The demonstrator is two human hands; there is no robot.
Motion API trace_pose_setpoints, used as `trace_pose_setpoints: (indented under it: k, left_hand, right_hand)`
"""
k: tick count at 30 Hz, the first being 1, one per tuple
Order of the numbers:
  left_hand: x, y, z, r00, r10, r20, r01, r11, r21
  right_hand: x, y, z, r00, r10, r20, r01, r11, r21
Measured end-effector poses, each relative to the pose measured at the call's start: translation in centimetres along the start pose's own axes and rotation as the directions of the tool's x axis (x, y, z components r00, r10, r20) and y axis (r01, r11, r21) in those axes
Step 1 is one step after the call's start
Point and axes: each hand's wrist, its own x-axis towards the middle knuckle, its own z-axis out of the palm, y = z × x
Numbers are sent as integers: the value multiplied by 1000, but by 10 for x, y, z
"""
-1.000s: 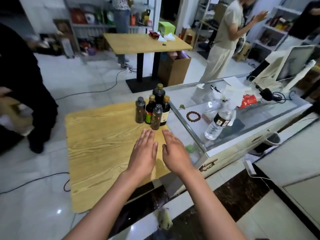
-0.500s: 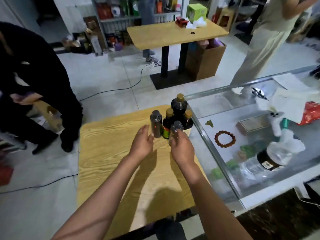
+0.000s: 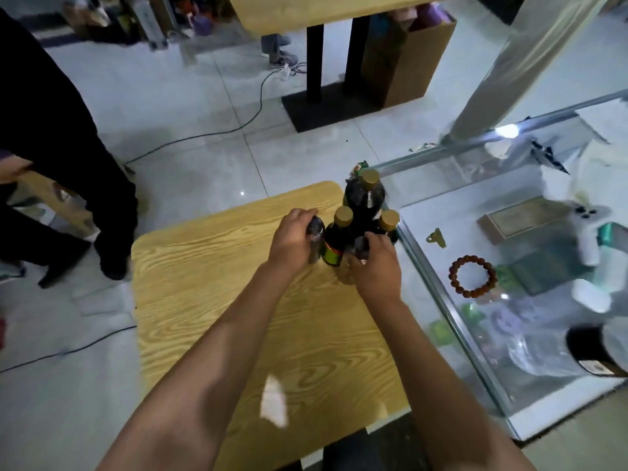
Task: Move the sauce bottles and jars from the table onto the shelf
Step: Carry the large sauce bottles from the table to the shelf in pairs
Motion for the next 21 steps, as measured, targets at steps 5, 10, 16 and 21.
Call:
trace_pose_setpoints:
  k: [5, 10, 16, 21]
  left_hand:
    - [-16, -29, -3, 992, 123, -32, -124, 991, -59]
    - [-32, -43, 0, 991, 121, -60, -129, 981, -144]
    - [-49, -47, 2, 996, 77, 43, -67, 975, -212]
    - [-79, -46, 3, 993, 68, 97, -44, 973, -226]
  right_hand:
    - [-11, -2, 6, 995, 4, -98, 2, 998, 65]
    - [-42, -13, 12, 996, 86, -3, -80, 934, 349]
    - [-72, -21, 20, 997, 6, 83, -30, 956, 293]
    - [-102, -12, 7, 985, 75, 155, -133, 905, 403]
